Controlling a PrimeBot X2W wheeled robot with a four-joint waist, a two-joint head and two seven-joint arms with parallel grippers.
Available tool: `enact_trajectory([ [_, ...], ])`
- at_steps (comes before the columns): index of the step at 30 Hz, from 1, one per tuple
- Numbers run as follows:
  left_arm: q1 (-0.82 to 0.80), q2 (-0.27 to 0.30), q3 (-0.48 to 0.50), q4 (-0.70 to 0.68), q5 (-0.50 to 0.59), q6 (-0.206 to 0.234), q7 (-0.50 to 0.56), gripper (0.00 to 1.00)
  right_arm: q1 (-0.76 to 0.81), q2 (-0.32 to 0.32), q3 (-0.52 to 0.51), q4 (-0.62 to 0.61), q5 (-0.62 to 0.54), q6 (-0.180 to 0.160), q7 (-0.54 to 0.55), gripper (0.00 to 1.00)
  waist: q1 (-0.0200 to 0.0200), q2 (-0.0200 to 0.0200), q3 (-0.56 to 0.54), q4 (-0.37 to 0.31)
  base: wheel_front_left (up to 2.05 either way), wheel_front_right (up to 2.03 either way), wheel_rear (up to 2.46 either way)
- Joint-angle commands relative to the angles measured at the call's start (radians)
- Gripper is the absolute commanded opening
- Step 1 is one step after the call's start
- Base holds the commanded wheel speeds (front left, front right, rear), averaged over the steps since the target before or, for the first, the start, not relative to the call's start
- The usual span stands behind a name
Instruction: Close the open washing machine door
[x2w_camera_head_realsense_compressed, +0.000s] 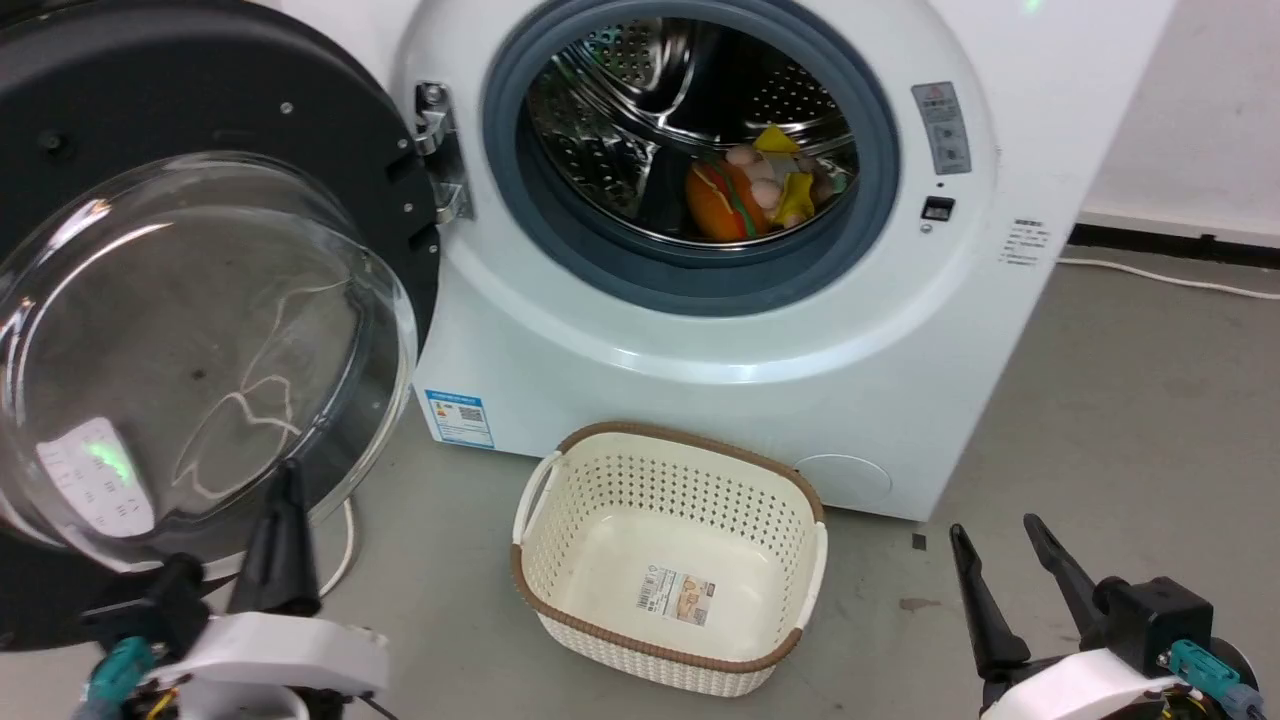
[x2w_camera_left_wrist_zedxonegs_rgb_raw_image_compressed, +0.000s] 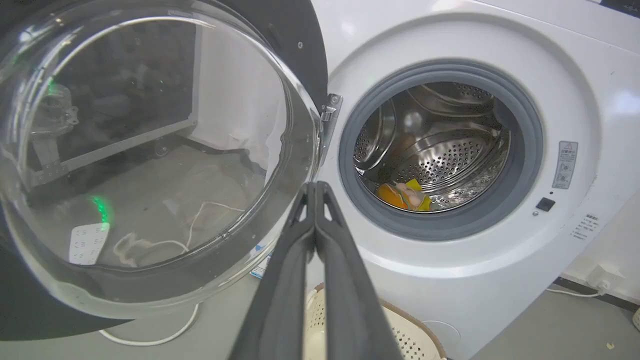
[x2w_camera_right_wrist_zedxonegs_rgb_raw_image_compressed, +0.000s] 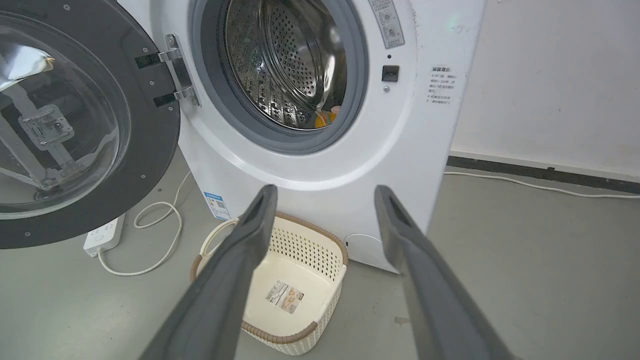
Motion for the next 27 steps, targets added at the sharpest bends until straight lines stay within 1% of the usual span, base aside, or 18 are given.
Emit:
enact_trajectory([
  [1, 0.005, 0.001, 0.024, -0.013, -0.027, -0.003, -0.012, 0.0, 0.012, 0.0, 0.0, 0.006, 0.013, 0.0, -0.012, 1.0, -0.0001, 0.0, -0.002, 0.014, 0.0, 0.0, 0.0],
  [7, -0.009, 0.001, 0.108, -0.04, -0.08, -0.005, -0.024, 0.0, 0.019, 0.0, -0.004, 0.017, 0.031, 0.0, -0.024, 1.0, -0.0001, 0.0, -0.003, 0.05, 0.0, 0.0, 0.0],
  [8, -0.009, 0.001, 0.108, -0.04, -0.08, -0.005, -0.024, 0.0, 0.019, 0.0, -0.004, 0.017, 0.031, 0.0, -0.024, 1.0, -0.0001, 0.0, -0.003, 0.05, 0.0, 0.0, 0.0],
  [10, -0.018, 0.001, 0.152, -0.048, -0.098, -0.01, -0.031, 0.0, 0.021, 0.0, -0.006, 0.023, 0.038, 0.0, -0.031, 1.0, -0.0001, 0.0, -0.003, 0.066, 0.0, 0.0, 0.0],
  [11, -0.018, 0.001, 0.152, -0.048, -0.098, -0.01, -0.031, 0.0, 0.021, 0.0, -0.006, 0.023, 0.038, 0.0, -0.031, 1.0, -0.0001, 0.0, -0.003, 0.066, 0.0, 0.0, 0.0],
  [12, -0.028, 0.001, 0.185, -0.051, -0.115, -0.011, -0.035, 0.0, 0.022, 0.0, -0.008, 0.027, 0.043, 0.0, -0.035, 1.0, -0.0001, 0.0, -0.003, 0.076, 0.0, 0.0, 0.0],
  [13, -0.028, 0.001, 0.185, -0.051, -0.115, -0.011, -0.035, 0.0, 0.022, 0.0, -0.008, 0.027, 0.043, 0.0, -0.035, 1.0, -0.0001, 0.0, -0.003, 0.076, 0.0, 0.0, 0.0],
  [14, -0.037, 0.001, 0.214, -0.051, -0.127, -0.017, -0.039, 0.0, 0.024, 0.0, -0.011, 0.031, 0.048, 0.0, -0.039, 1.0, -0.0001, 0.0, -0.002, 0.086, 0.0, 0.0, 0.0],
  [16, -0.041, 0.001, 0.228, -0.05, -0.131, -0.021, -0.041, 0.0, 0.024, 0.0, -0.012, 0.032, 0.051, 0.0, -0.041, 1.0, -0.0001, 0.0, -0.002, 0.091, 0.0, 0.0, 0.0],
  [24, -0.115, 0.002, 0.353, -0.01, -0.148, -0.053, -0.058, 0.0, 0.022, 0.0, -0.026, 0.043, 0.06, 0.0, -0.058, 1.0, -0.0001, 0.0, 0.024, 0.122, 0.0, 0.0, 0.0],
  [27, -0.154, 0.026, 0.403, 0.022, -0.157, -0.06, -0.064, 0.0, 0.016, 0.0, -0.033, 0.045, 0.058, 0.0, -0.064, 1.0, -0.0001, 0.0, 0.044, 0.131, 0.0, 0.0, 0.0],
])
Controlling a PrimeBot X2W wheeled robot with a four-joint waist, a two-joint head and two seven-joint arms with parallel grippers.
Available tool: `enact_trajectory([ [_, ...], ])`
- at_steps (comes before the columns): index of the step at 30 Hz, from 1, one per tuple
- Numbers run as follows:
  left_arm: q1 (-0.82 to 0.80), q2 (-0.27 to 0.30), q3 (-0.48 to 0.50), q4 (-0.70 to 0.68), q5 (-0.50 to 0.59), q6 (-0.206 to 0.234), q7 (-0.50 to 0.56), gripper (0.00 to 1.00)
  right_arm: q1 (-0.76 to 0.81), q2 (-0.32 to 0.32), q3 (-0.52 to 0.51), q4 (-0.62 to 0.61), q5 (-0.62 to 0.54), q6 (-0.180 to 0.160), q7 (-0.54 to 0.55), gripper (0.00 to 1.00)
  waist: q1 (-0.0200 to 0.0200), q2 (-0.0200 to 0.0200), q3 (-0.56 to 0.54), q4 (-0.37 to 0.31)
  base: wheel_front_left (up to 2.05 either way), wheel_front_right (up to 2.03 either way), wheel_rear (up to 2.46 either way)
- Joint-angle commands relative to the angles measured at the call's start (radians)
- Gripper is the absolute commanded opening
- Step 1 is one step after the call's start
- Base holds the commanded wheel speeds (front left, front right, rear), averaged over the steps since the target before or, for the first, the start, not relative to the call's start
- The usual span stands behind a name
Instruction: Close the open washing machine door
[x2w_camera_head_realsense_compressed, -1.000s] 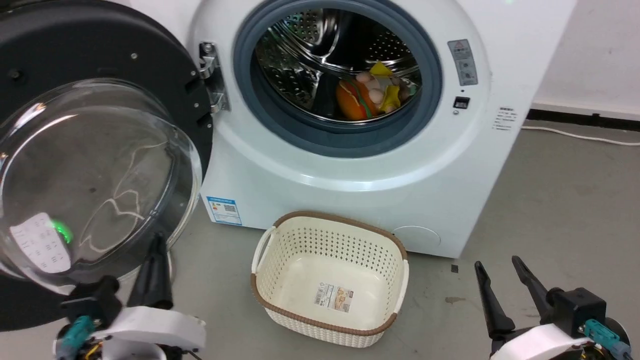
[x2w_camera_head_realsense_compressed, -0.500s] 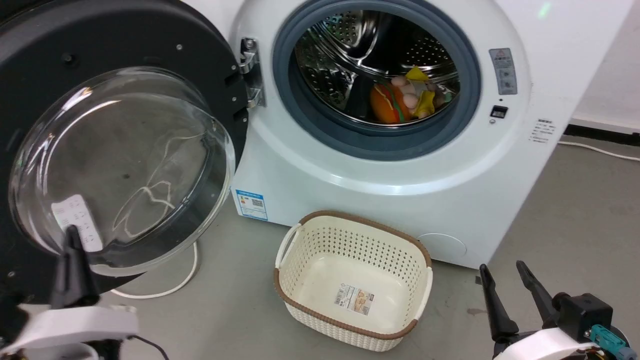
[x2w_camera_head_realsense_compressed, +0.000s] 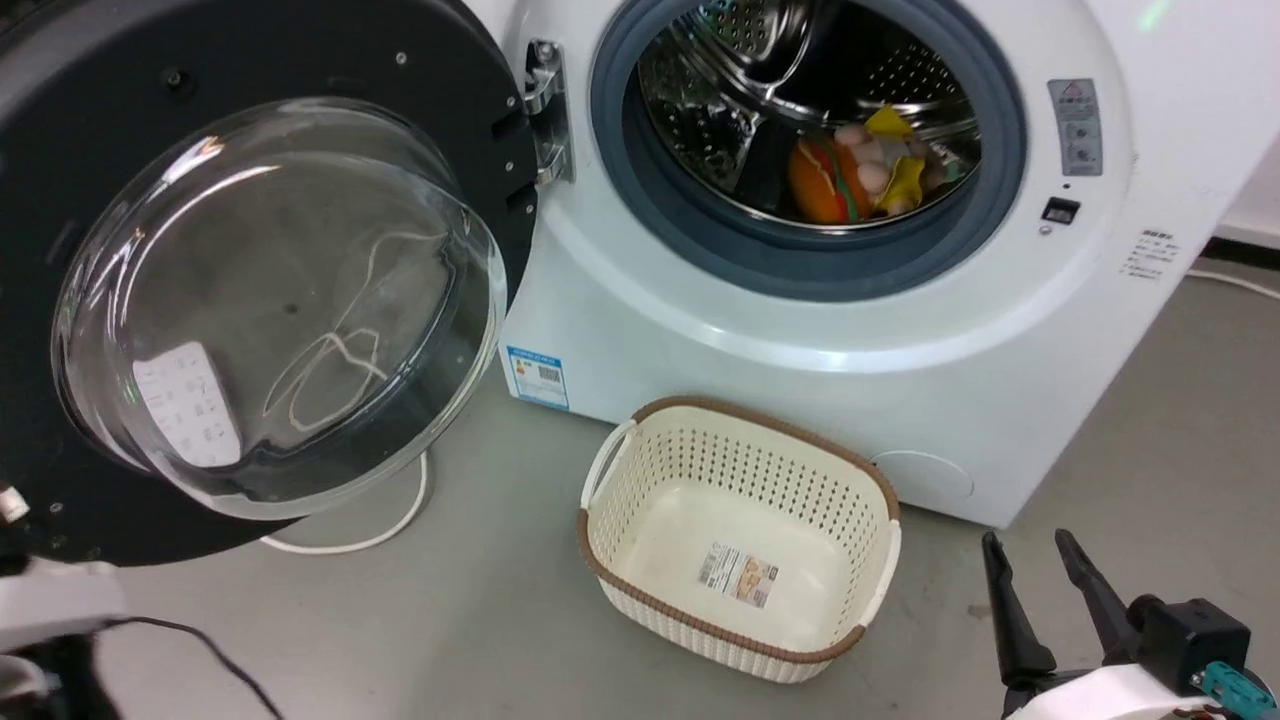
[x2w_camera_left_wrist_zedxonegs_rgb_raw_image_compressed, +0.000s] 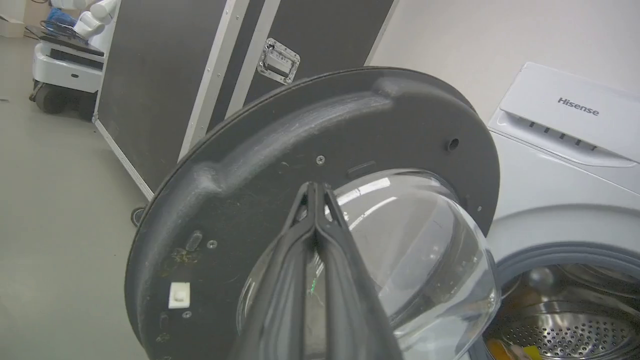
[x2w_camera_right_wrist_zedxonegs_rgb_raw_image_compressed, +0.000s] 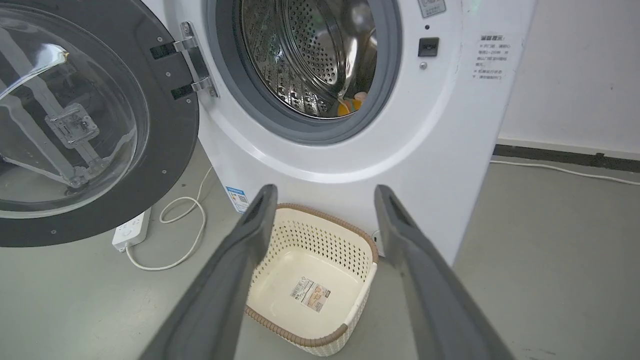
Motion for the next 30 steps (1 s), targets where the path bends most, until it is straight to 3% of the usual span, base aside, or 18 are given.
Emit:
enact_trajectory([
  [1, -0.021, 0.015, 0.026, 0.008, -0.016, -0.008, -0.01, 0.0, 0.0, 0.0, -0.003, 0.004, 0.005, 0.001, -0.01, 1.0, -0.0001, 0.0, 0.014, 0.007, 0.0, 0.0, 0.0],
  [14, -0.195, 0.168, 0.219, 0.25, -0.103, -0.025, -0.033, 0.0, -0.037, 0.0, -0.037, 0.008, -0.019, 0.001, -0.035, 1.0, -0.0001, 0.0, 0.124, 0.043, 0.0, 0.0, 0.0],
  [21, -0.275, 0.278, 0.202, 0.402, -0.148, -0.032, 0.016, 0.0, -0.053, 0.0, -0.063, -0.024, -0.042, 0.001, -0.023, 1.0, -0.0001, 0.0, 0.193, 0.062, 0.0, 0.0, 0.0],
  [30, -0.384, 0.408, 0.107, 0.542, -0.192, -0.042, 0.076, 0.0, -0.061, 0.0, -0.09, -0.084, -0.058, 0.001, 0.0, 1.0, -0.0001, 0.0, 0.278, 0.081, 0.0, 0.0, 0.0],
])
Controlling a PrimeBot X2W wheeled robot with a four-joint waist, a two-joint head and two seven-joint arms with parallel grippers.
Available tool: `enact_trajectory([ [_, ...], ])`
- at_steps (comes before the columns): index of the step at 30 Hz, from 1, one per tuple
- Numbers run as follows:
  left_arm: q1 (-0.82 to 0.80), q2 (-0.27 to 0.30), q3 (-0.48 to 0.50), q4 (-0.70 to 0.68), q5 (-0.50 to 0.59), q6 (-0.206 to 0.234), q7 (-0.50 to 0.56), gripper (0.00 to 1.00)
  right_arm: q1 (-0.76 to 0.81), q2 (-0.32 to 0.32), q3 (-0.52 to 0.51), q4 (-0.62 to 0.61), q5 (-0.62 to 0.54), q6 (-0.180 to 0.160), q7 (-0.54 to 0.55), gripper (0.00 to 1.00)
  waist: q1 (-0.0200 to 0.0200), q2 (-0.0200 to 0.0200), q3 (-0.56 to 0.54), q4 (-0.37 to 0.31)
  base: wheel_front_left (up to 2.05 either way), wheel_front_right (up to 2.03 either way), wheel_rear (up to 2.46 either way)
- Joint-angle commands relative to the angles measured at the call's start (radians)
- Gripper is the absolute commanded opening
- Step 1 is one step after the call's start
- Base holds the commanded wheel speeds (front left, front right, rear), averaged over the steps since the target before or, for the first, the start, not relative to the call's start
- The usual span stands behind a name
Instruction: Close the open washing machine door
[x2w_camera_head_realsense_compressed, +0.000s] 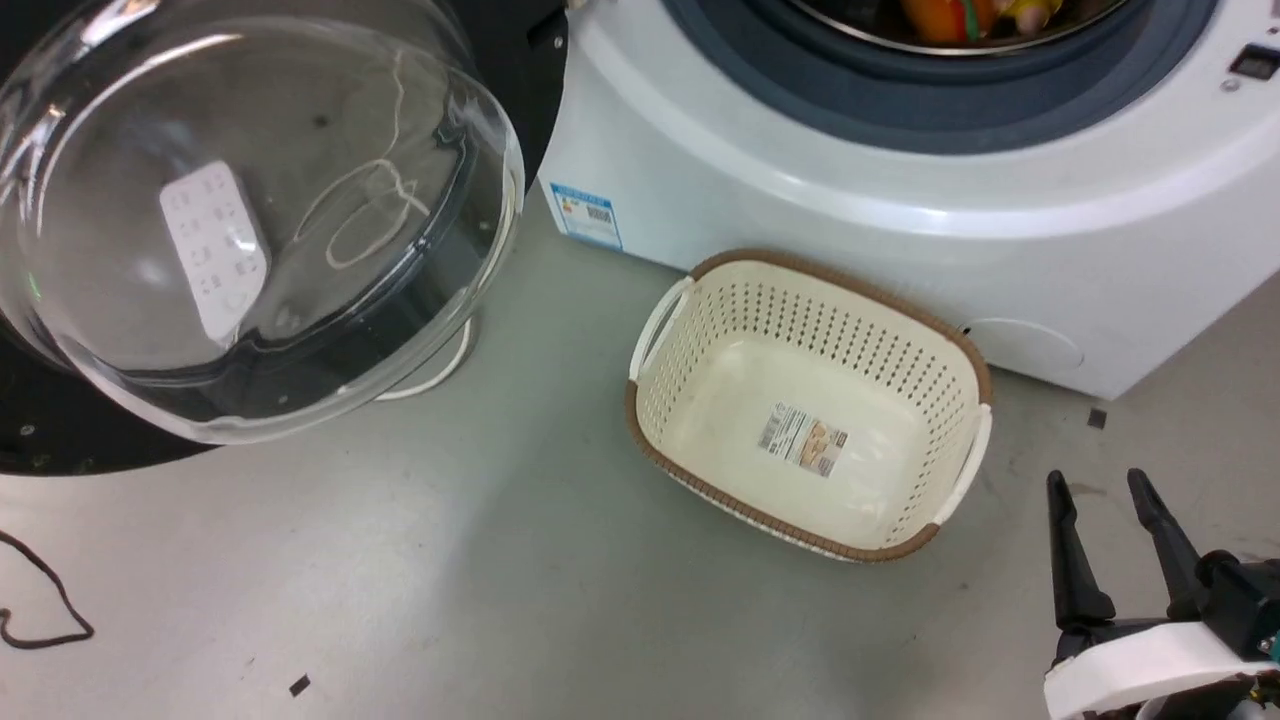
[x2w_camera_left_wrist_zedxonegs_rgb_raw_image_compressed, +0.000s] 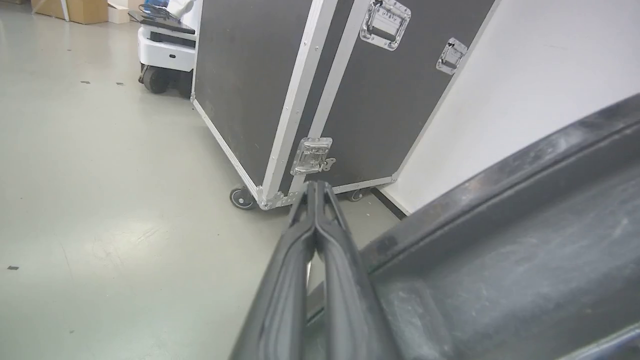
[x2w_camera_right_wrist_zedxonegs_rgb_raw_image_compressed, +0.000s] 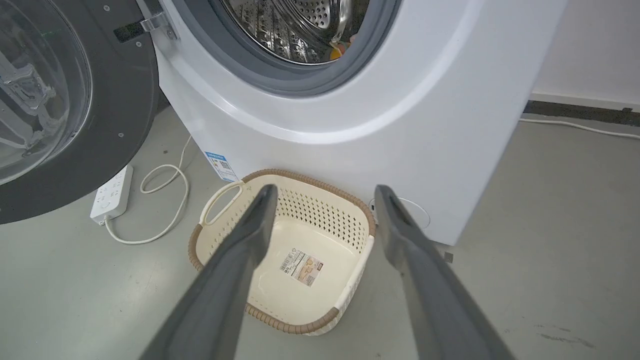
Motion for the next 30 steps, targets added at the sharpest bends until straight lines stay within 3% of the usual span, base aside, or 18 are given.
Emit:
enact_trajectory([
  [1, -0.023, 0.028, -0.008, 0.02, -0.015, -0.007, 0.01, 0.0, -0.018, 0.0, -0.005, -0.01, -0.003, 0.001, -0.001, 1.0, -0.0002, 0.0, 0.015, 0.007, 0.0, 0.0, 0.0],
  [10, -0.01, 0.146, -0.201, 0.034, -0.132, -0.017, 0.23, 0.0, -0.01, 0.0, -0.022, -0.01, 0.014, 0.001, -0.013, 1.0, -0.0002, 0.0, 0.033, 0.042, 0.0, 0.0, 0.0],
  [21, 0.112, 0.277, -0.393, -0.129, -0.432, -0.029, 0.442, 0.0, -0.014, 0.0, -0.02, 0.044, 0.05, 0.001, -0.052, 1.0, -0.0002, 0.0, 0.005, 0.1, 0.0, 0.0, 0.0],
  [30, 0.213, 0.394, -0.579, -0.308, -0.573, -0.039, 0.542, 0.0, -0.01, 0.0, -0.038, 0.127, 0.11, 0.001, -0.108, 1.0, -0.0002, 0.0, -0.067, 0.125, 0.0, 0.0, 0.0],
])
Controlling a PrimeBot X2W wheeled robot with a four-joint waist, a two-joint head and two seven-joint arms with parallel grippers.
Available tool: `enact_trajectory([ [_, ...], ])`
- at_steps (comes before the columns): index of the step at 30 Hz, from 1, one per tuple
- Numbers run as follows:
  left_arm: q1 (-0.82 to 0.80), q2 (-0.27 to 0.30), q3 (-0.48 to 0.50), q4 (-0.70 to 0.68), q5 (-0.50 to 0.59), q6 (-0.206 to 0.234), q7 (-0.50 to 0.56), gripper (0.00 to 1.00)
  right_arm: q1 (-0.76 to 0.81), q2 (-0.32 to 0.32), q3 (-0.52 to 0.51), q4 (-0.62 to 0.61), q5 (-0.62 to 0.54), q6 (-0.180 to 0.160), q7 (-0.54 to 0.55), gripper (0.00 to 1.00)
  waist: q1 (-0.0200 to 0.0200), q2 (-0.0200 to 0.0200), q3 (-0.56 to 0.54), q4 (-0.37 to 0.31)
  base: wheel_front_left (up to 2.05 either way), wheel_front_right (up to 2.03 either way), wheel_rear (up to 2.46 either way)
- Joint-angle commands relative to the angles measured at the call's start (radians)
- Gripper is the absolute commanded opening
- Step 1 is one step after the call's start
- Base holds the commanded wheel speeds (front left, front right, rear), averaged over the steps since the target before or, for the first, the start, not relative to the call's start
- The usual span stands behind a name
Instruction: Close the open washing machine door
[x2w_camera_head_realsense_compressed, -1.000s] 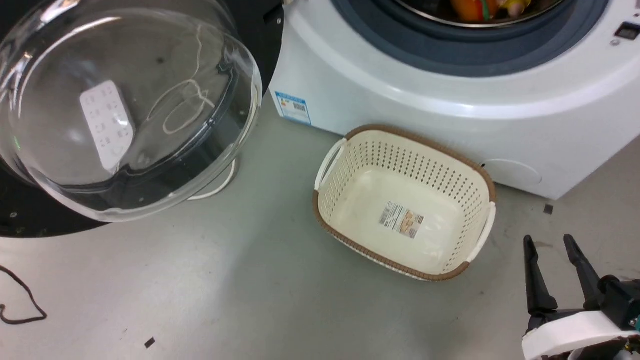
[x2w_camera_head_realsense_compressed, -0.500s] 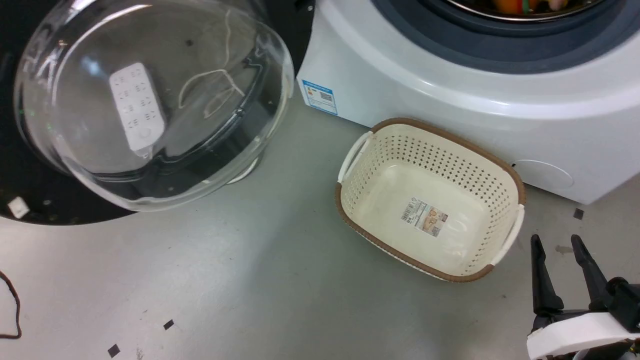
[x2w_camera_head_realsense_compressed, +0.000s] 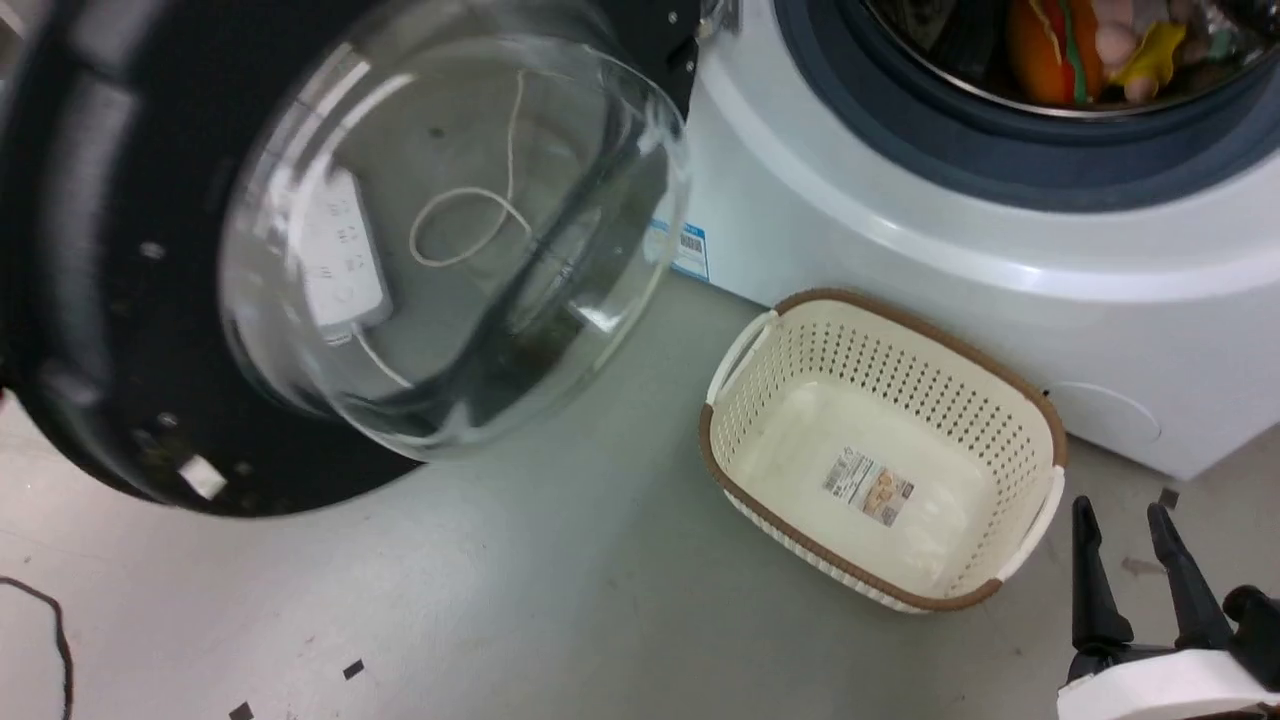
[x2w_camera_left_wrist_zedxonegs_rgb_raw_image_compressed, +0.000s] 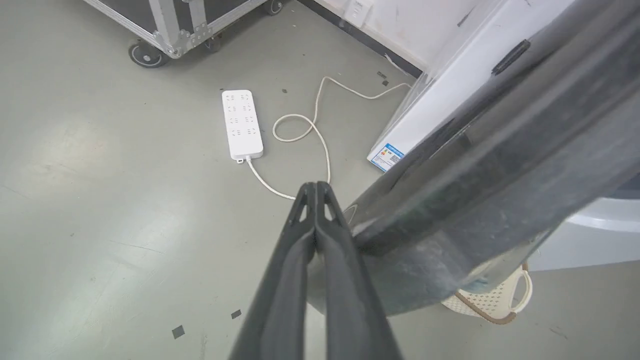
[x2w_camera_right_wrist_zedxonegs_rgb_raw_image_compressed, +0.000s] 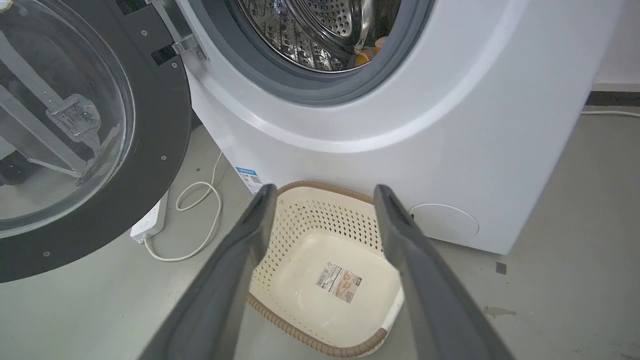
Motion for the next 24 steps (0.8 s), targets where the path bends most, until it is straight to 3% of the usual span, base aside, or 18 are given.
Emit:
enact_trajectory([
  [1, 0.022, 0.012, -0.029, -0.04, -0.025, -0.011, 0.007, 0.0, -0.005, 0.0, -0.004, 0.015, 0.011, 0.001, -0.011, 1.0, 0.0001, 0.0, -0.026, 0.002, 0.0, 0.0, 0.0],
  [14, 0.133, 0.039, -0.2, -0.338, -0.066, -0.011, 0.006, 0.0, 0.012, 0.0, -0.018, 0.098, 0.071, 0.001, -0.032, 1.0, 0.0001, 0.0, -0.128, -0.021, 0.0, 0.0, 0.0],
  [24, 0.104, -0.038, -0.373, -0.51, -0.046, -0.011, -0.043, 0.0, 0.027, 0.0, -0.056, 0.084, 0.098, 0.001, -0.033, 1.0, 0.0001, 0.0, -0.157, -0.091, 0.0, 0.0, 0.0],
])
